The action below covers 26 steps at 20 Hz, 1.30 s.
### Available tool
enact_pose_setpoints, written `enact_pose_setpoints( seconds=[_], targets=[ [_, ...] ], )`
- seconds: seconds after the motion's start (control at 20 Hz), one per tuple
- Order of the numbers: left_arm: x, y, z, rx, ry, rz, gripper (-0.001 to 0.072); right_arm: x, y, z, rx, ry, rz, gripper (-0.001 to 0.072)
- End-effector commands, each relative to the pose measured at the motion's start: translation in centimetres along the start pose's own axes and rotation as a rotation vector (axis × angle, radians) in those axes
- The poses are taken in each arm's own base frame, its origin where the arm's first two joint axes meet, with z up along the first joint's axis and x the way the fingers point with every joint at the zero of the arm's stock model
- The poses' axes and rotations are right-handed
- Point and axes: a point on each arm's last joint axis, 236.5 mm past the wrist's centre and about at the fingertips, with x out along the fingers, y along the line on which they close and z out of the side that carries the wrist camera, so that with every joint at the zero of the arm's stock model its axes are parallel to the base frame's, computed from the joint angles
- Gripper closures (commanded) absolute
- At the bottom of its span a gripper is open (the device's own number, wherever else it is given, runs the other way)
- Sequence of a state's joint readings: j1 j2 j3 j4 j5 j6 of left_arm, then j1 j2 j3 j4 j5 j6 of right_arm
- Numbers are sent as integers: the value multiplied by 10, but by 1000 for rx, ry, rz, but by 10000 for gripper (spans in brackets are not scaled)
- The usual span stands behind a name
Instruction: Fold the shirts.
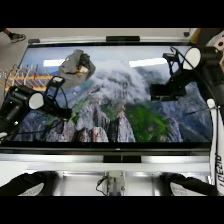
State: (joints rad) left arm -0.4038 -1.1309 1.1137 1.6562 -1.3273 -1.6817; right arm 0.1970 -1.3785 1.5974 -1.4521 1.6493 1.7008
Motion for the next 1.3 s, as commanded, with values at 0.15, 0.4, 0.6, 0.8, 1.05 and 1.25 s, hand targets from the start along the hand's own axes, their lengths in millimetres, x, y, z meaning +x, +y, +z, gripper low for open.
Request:
enact_pose_setpoints(
  seconds=[0.15, 0.4, 0.6, 0.8, 1.05, 1.25],
  targets=[
    [0, 0, 0, 0, 0, 0, -11, 0, 1, 0, -1, -1, 1, 166],
    [0, 0, 0, 0, 0, 0, -11, 0, 1, 0, -1, -1, 1, 166],
    [0, 0, 0, 0, 0, 0, -11, -1, 2, 23, 0, -99, 7, 166],
    [0, -1, 10, 0, -43, -5, -11, -18, 11, 90, -1, -392, 46, 166],
    [-11, -29, 67, -37, -286, -128, -10, -47, 18, 140, -2, -636, 80, 166],
    [-18, -38, 86, -96, -367, -181, -10, -65, 21, 162, -2, -756, 95, 166]
  ],
)
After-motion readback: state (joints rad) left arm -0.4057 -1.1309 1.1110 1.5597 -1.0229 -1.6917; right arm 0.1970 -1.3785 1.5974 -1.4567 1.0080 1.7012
